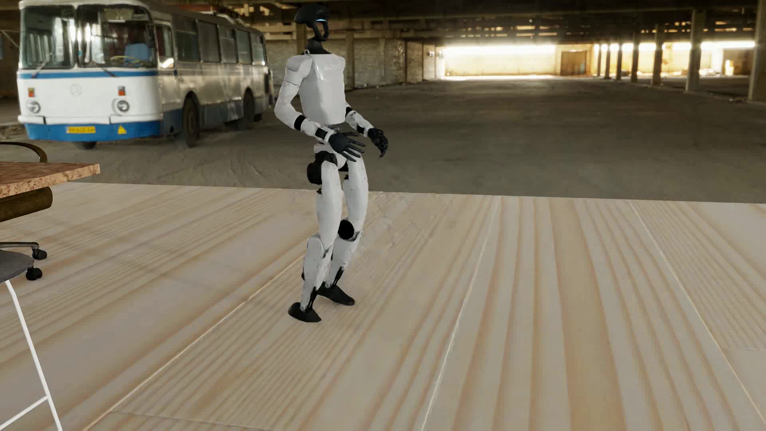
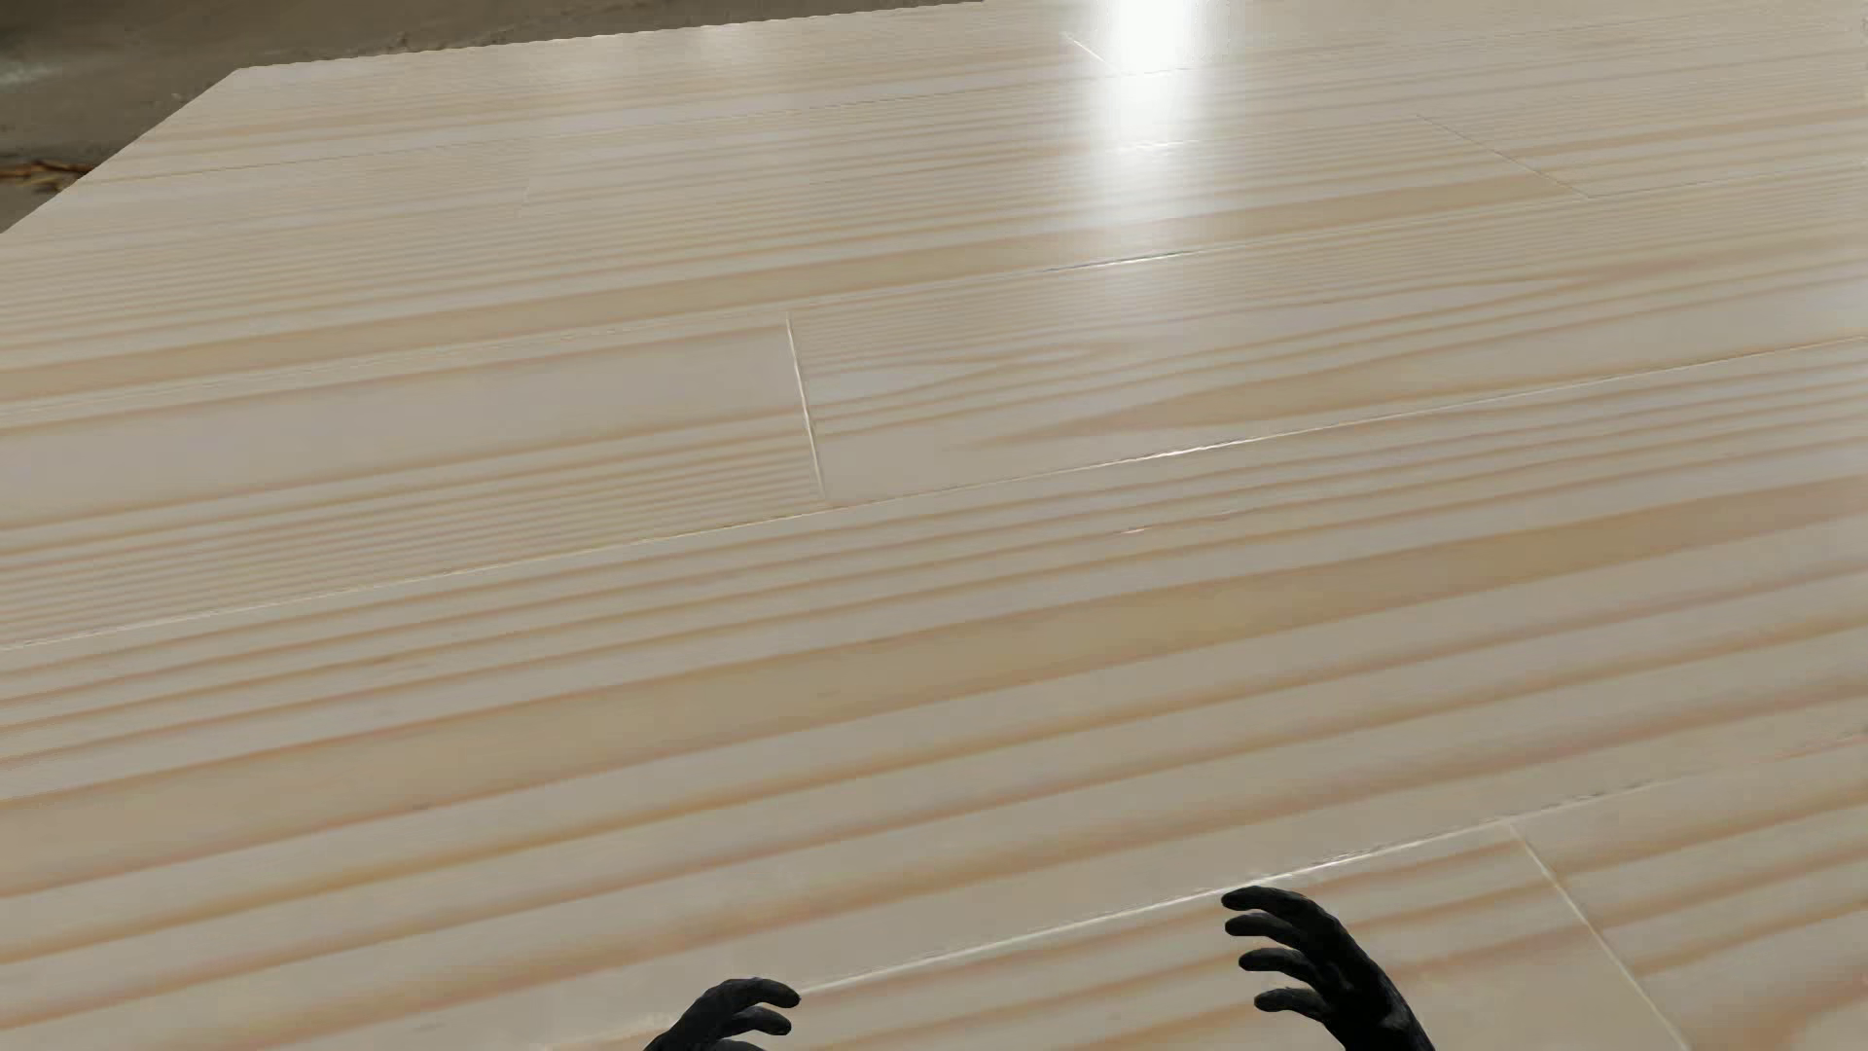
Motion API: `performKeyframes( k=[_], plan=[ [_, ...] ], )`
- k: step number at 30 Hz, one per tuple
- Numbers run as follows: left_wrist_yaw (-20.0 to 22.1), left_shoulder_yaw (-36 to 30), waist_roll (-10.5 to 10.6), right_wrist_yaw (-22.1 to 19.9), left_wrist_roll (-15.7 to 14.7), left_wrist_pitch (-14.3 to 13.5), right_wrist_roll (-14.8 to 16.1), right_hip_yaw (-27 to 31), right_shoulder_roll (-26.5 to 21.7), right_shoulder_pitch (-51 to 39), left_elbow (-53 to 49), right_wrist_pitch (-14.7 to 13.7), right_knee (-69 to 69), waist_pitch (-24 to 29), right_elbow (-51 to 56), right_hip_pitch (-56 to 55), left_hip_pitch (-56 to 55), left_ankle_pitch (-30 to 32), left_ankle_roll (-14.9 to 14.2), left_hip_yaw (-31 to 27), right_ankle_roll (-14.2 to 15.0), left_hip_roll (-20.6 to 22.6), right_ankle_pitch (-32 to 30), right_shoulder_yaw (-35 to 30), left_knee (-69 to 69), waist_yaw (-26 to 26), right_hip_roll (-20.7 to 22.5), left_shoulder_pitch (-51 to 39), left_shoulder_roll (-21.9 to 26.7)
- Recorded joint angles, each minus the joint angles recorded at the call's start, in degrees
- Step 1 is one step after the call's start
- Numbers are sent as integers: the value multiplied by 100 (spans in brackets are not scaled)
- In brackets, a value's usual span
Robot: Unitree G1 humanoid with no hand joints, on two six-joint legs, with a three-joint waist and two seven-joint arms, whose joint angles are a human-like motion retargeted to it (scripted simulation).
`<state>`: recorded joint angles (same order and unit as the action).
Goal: Bend down
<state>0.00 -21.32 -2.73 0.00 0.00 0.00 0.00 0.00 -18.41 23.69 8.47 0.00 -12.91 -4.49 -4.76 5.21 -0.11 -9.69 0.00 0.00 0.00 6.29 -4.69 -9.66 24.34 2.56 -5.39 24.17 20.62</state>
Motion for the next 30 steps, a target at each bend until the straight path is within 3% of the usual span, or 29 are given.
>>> performKeyframes(
  k=[7,9,12,13,17,18,19,23,27,30],
  plan=[
    [0,-98,-39,0,0,0,0,0,48,-13,-32,0,4,26,-12,-75,-58,23,0,0,0,30,-60,25,79,31,-31,-113,61],
    [0,-104,-29,0,0,0,0,0,51,-64,-39,0,-72,218,-71,-52,123,318,0,0,0,-30,-38,20,-404,-155,54,-141,125],
    [0,37,-36,0,0,0,0,0,4,-45,30,0,-60,307,-101,-113,31,80,0,0,0,-20,-87,7,115,-122,63,-149,116],
    [0,77,-56,0,0,0,0,0,-17,-52,13,0,-68,366,-101,-148,25,282,0,0,0,-15,-102,-21,-382,-143,46,-161,122],
    [0,178,-97,0,0,0,0,0,-89,-398,70,0,-146,869,-214,-386,-126,120,0,0,0,-29,-315,-174,25,-200,74,-493,129],
    [0,159,-119,0,0,0,0,0,-107,-554,121,0,99,1094,-283,-461,-181,143,0,0,0,-33,-431,-238,20,-200,85,-658,176],
    [0,108,-100,0,0,0,0,0,-137,-738,263,0,-1515,1216,-365,-677,-373,199,0,0,0,-85,-702,-292,33,-216,117,-864,181],
    [0,17,-203,0,0,0,0,0,-167,-1755,535,0,-1778,2115,-665,-1626,-1202,793,0,0,0,-70,-552,-562,-25,-121,89,-1760,382],
    [0,-456,-192,0,0,0,0,0,-196,-3187,731,0,-2042,3427,-1063,-2529,-2022,1362,0,0,0,-125,-663,-770,57,-82,70,-3105,552],
    [0,-720,-187,0,0,0,0,0,-196,-4573,1198,0,-2290,3429,-1739,-3231,-2672,1861,0,0,0,-214,-705,-826,209,-81,105,-4390,653]
  ],
)
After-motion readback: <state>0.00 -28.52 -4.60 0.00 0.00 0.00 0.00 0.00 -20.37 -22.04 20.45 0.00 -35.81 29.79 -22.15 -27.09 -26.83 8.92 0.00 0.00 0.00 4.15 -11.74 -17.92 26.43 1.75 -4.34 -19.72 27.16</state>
